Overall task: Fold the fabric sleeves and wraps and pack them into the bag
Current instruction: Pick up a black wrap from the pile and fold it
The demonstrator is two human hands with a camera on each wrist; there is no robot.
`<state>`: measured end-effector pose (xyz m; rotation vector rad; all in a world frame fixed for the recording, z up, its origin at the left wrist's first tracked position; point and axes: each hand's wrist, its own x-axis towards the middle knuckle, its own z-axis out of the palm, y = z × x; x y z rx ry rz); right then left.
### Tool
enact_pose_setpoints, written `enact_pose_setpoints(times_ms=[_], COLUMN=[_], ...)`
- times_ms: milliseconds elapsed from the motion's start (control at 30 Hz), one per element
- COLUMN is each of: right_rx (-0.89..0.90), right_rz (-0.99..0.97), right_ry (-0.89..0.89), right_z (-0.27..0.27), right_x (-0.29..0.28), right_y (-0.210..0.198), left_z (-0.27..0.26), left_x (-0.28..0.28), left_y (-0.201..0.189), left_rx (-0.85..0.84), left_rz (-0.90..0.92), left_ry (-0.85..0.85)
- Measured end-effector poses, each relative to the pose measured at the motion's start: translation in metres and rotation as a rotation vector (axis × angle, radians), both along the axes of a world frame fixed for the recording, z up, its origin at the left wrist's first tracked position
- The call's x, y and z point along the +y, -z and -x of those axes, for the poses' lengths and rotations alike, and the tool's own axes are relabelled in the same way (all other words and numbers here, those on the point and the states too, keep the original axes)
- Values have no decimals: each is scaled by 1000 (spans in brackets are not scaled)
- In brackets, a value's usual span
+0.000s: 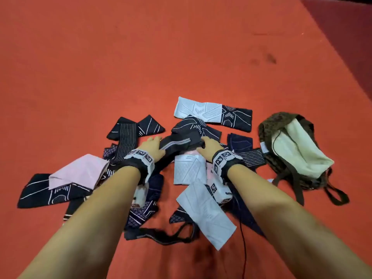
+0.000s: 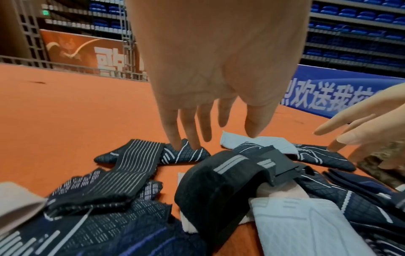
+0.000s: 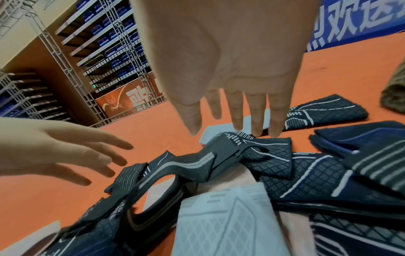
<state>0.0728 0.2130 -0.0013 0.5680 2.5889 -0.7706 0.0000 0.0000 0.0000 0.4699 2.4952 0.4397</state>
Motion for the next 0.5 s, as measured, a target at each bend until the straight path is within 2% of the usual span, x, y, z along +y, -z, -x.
enact_pose_setpoints(times_ms=[133, 267, 367, 500], right_rx=[18, 87, 126, 153], right_rz=[42, 79, 122, 46], right_ry=[81, 187, 258, 315], right_z=[27, 48, 53, 48], right_x=[7, 22, 19, 7], right_y=[34, 89, 89, 93], left_z=[14, 21, 23, 23], left_x=[5, 2, -6, -18], left_y=[26, 61, 87, 109], left_rx=[-27, -75, -117, -125], left_rz=[7, 10, 4, 12], left_ry=[-141, -225, -269, -303])
